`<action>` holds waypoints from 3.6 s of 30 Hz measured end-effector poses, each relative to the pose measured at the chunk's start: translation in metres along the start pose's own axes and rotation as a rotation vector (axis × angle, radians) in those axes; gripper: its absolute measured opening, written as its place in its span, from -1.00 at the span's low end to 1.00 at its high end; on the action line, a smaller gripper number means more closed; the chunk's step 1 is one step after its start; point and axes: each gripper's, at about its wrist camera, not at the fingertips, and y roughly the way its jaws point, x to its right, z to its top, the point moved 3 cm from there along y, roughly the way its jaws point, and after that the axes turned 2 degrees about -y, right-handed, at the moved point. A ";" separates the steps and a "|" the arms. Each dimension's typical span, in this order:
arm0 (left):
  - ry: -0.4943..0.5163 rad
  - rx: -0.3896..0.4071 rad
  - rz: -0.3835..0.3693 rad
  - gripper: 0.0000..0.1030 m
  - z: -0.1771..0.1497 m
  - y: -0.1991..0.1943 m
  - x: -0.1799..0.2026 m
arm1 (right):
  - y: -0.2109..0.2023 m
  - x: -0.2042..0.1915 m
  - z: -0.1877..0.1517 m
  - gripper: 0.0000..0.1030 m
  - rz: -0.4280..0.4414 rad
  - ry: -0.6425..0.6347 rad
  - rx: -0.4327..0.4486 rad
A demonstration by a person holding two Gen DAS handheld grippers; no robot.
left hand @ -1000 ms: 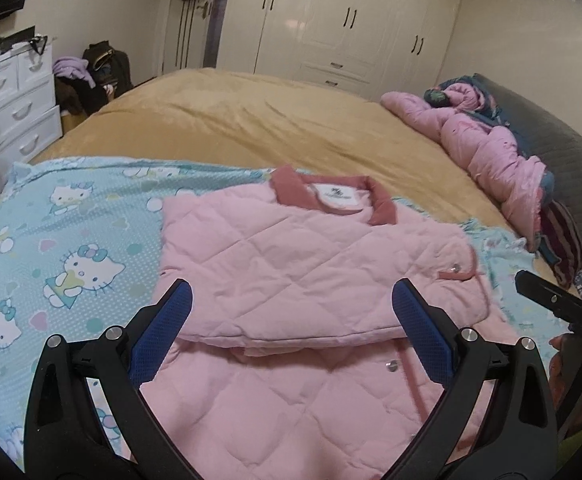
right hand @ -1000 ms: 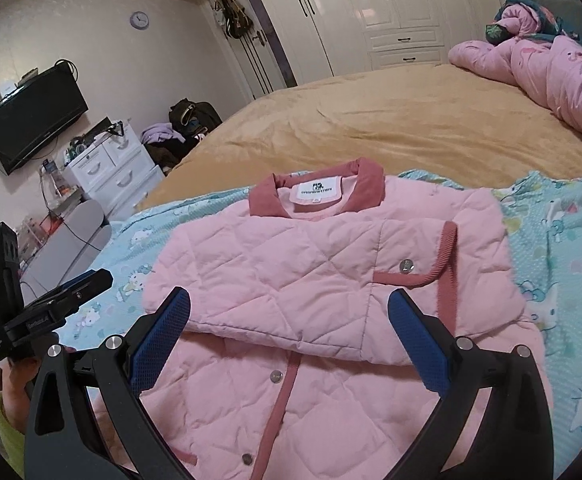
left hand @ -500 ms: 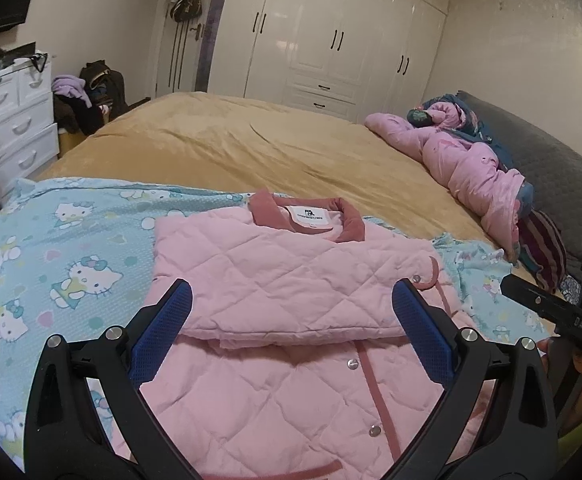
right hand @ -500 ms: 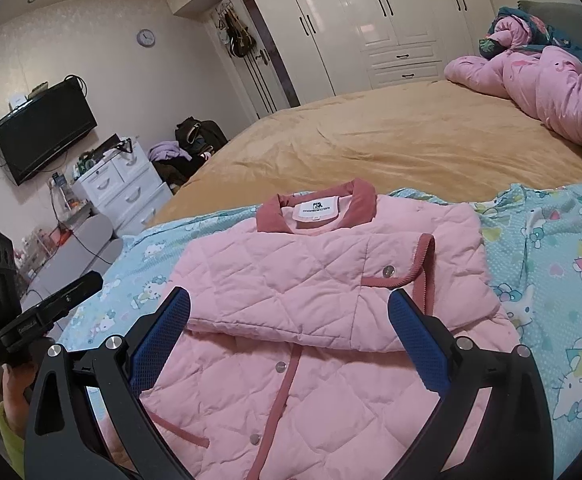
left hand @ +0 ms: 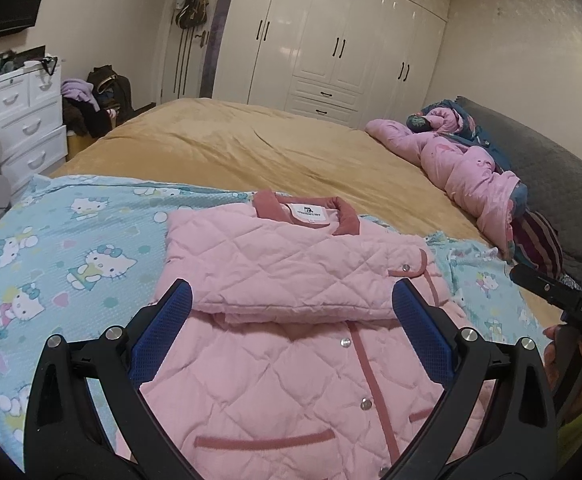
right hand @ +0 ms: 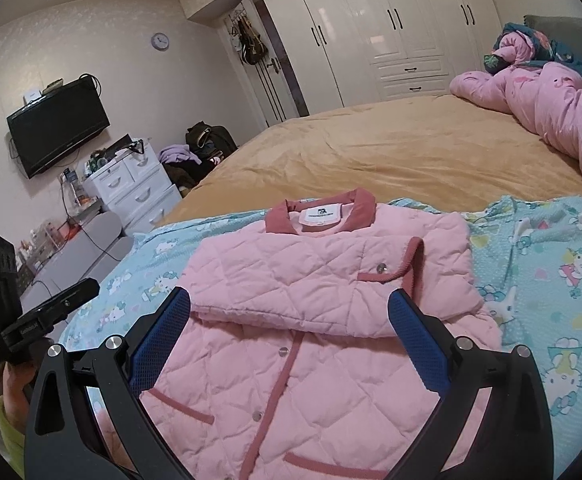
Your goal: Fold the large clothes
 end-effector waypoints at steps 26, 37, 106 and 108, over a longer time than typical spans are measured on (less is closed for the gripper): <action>0.041 -0.070 0.075 0.82 -0.087 -0.053 -0.005 | -0.054 0.014 -0.084 0.92 -0.058 -0.034 -0.119; 0.051 -0.108 0.118 0.82 -0.116 -0.060 -0.014 | -0.059 0.021 -0.111 0.91 -0.074 -0.033 -0.168; -0.126 -0.552 0.025 0.61 -0.205 -0.035 -0.117 | -0.078 0.126 -0.239 0.91 -0.104 0.165 -0.488; -0.067 -0.518 0.025 0.19 -0.203 -0.036 -0.108 | -0.079 0.126 -0.241 0.92 -0.088 0.164 -0.493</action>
